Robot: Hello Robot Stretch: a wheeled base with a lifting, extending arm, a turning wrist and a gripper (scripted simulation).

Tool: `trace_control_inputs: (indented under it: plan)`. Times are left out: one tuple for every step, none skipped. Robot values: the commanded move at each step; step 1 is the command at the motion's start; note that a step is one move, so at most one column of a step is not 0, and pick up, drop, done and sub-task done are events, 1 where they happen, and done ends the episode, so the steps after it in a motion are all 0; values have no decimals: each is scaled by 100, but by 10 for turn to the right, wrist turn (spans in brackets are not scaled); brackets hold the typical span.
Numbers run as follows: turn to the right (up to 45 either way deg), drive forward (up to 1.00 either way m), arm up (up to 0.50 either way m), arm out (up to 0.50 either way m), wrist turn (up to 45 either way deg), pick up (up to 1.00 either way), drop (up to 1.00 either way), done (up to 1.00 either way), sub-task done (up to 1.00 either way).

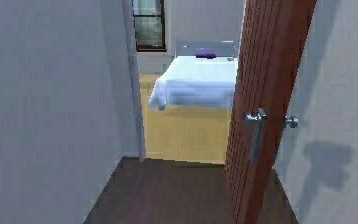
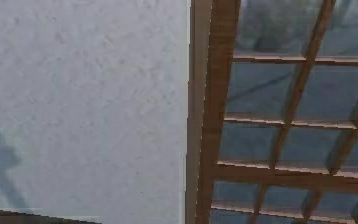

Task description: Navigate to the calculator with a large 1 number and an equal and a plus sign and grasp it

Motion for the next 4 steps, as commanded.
trace_control_inputs:
  plan:
    - [0, 100, 0, 0, 0, 0, 0, 0, 0]
    - [0, 90, 0, 0, 0, 0, 0, 0, 0]
    - [-360, 0, 0, 0, 0, 0, 0, 0, 0]
    - [0, 35, 0, 0, 0, 0, 0, 0, 0]
